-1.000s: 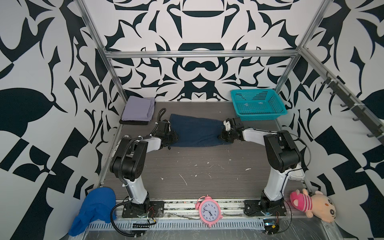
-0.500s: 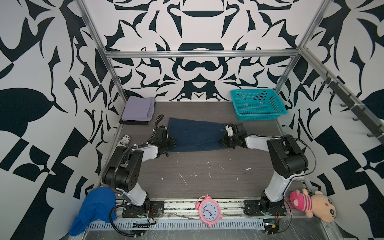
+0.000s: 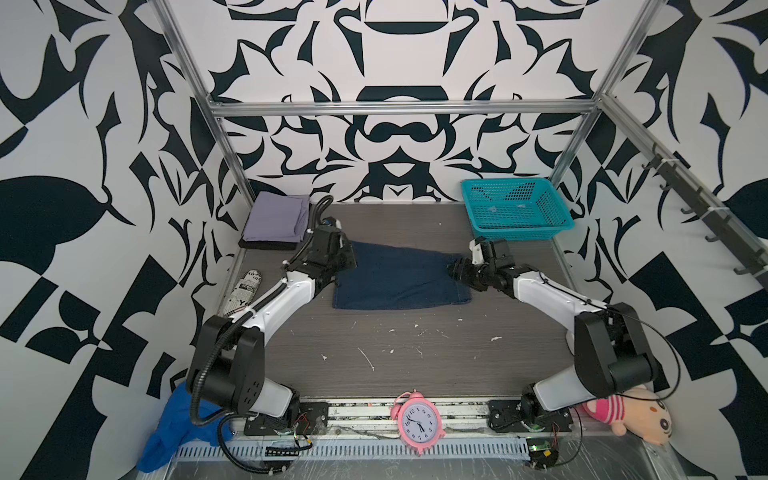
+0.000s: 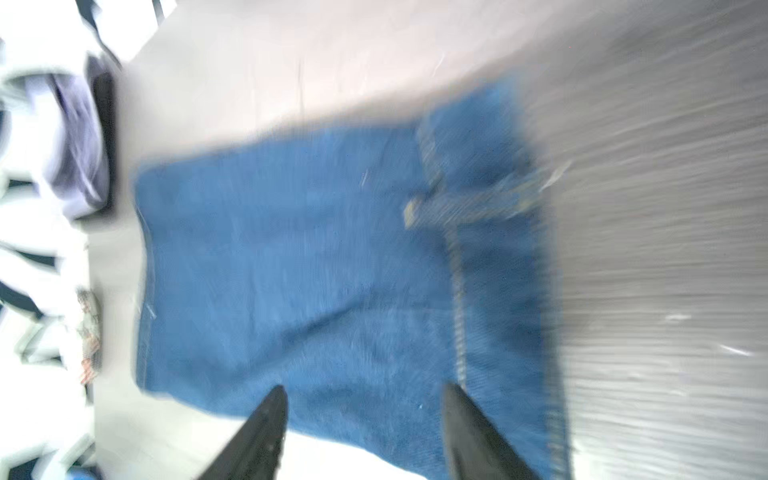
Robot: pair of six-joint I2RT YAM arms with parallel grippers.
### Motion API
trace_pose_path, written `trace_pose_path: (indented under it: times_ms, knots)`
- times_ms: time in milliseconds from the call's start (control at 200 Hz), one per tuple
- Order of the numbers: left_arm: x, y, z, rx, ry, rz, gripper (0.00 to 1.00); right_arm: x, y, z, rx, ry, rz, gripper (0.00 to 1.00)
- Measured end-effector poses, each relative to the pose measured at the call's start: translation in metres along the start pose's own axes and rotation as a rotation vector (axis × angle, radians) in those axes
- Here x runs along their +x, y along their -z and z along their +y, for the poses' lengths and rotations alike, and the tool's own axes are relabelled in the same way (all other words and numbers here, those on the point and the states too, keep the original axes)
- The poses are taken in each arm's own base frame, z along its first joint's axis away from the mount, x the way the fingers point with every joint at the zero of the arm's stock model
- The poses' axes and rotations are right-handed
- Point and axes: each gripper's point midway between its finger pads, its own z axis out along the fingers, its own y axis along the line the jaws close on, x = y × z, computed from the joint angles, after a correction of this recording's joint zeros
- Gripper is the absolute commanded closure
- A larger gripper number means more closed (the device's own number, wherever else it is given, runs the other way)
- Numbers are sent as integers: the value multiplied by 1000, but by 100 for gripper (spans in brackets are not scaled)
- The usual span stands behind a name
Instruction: Fold and stack the skirts
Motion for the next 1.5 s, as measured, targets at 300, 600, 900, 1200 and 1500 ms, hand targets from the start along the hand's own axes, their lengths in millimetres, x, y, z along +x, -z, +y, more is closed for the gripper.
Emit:
trace_pose_path:
  times_ms: [300, 600, 900, 1200, 1500]
  knots:
    - [82, -97, -104, 145, -232, 232, 62, -8, -20, -59, 26, -147, 29, 24]
    - [124, -128, -93, 134, -224, 336, 63, 5, -46, -54, -70, -147, 107, 21]
    - [125, -134, -92, 156, -195, 287, 63, 4, -63, -44, -185, -148, 111, 61]
    - [122, -135, -92, 154, -189, 261, 62, 11, -65, -40, -244, -189, 113, 100]
    - [122, -121, -83, 124, -192, 256, 61, 4, -34, -31, -181, -150, 98, 100]
